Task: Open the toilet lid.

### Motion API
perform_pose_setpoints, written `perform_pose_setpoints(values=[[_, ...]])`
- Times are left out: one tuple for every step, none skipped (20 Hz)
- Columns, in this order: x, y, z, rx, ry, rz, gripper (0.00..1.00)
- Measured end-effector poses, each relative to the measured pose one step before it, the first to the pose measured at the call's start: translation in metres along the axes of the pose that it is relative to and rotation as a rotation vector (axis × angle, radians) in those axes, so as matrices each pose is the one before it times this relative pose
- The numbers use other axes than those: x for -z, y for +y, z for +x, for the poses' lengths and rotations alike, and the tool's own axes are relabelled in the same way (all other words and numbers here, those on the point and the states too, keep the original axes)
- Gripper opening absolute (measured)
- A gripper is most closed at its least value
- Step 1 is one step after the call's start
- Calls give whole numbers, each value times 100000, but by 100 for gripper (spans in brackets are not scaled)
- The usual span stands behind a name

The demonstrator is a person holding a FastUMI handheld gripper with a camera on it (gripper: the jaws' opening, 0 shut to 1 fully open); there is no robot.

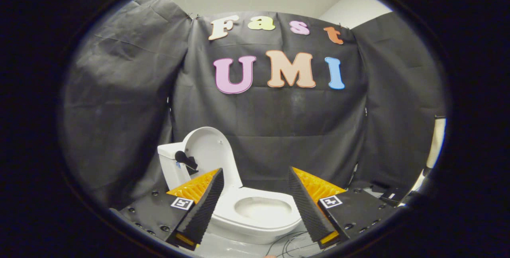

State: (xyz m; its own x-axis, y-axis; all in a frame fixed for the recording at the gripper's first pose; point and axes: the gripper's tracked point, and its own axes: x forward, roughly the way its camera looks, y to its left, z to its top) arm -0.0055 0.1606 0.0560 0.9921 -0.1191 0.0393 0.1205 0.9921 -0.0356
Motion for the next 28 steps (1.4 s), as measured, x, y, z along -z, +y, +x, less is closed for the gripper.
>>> perform_pose_setpoints(values=[[86,-384,-519,104,-202,-554,99],[48,-348,-624,247,-173,-207,99],[204,-404,-589,173,47,-110,99],[166,-405,-644,221,-3,215,99],[342,-315,-482,206,59,457,99],[268,-298,-593,67,-126,641,99],[204,-194,-455,-262,-310,496,99],[213,-209,-426,-311,-474,424,99],[384,-260,-492,-486,-285,718,99],[391,-294,-499,-407,-388,1050,99],[329,-485,-311,153,148,1719,99],[328,-708,-267,638,-133,1755,99],[81,-610,-53,590,-66,1725,99],[134,-344,62,-484,669,1936,99],[49,-119,212,-189,314,936,98],[-133,-366,210,781,-455,-496,99],[-149,-42,50,208,-499,-303,99],[-128,246,200,-677,-313,-100,99],[-5,304,400,-972,39,-218,99],[165,130,213,-603,-85,-487,99],[-58,141,257,-684,-311,-442,99],[-228,195,257,-622,-494,-590,99],[-7,102,261,-348,83,-583,99],[44,220,233,-452,-4,-360,99],[-53,130,172,-172,-210,170,99],[47,45,23,-105,-158,551,99],[149,192,161,-249,436,781,99],[399,247,185,-349,709,497,99]])
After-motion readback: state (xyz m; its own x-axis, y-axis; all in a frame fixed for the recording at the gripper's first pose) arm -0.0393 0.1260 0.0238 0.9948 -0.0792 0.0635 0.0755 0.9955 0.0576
